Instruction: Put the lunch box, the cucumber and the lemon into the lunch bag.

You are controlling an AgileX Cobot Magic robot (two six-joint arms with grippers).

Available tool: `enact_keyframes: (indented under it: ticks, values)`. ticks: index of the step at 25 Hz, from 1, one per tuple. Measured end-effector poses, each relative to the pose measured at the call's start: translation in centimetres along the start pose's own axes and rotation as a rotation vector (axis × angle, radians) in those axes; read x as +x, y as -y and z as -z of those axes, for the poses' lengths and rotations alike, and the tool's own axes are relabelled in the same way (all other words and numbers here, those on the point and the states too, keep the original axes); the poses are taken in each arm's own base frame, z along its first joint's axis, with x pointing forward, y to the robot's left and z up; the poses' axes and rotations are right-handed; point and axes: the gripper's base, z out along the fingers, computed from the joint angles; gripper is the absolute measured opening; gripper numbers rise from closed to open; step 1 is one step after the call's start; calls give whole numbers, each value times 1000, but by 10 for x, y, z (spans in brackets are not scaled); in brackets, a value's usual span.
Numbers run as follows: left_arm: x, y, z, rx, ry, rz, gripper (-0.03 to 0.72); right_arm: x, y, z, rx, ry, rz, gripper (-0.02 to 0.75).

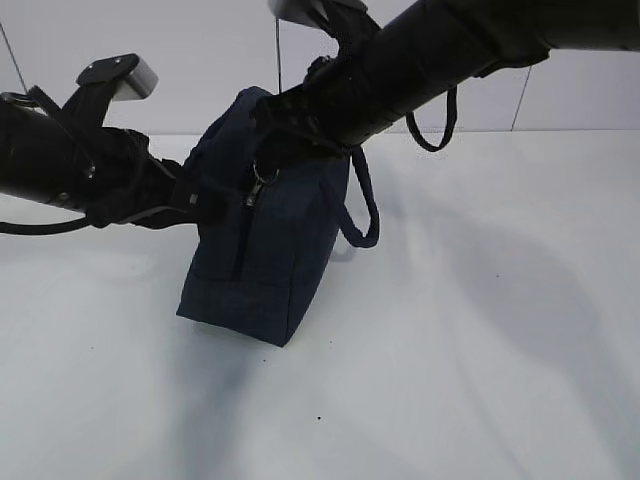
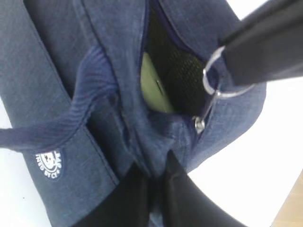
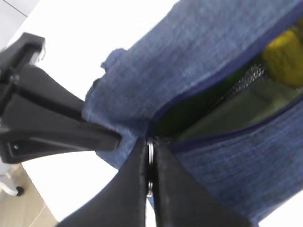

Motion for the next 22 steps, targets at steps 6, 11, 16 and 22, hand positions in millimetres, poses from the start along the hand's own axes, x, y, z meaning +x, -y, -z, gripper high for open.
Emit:
enact_keyframes:
  ticks: [6,11,16,22]
  values:
    - [-2,0,0,3,10,10,-4,-12,1,6,7,40,30,0]
    - [-1,2,0,17,2,8,-4,-15,7,0,11,40,32,0]
    - [-1,3,0,26,-3,7,-4,-18,11,-6,15,44,51,0]
    - [0,4,0,38,-9,5,-4,-19,12,-7,23,54,58,0]
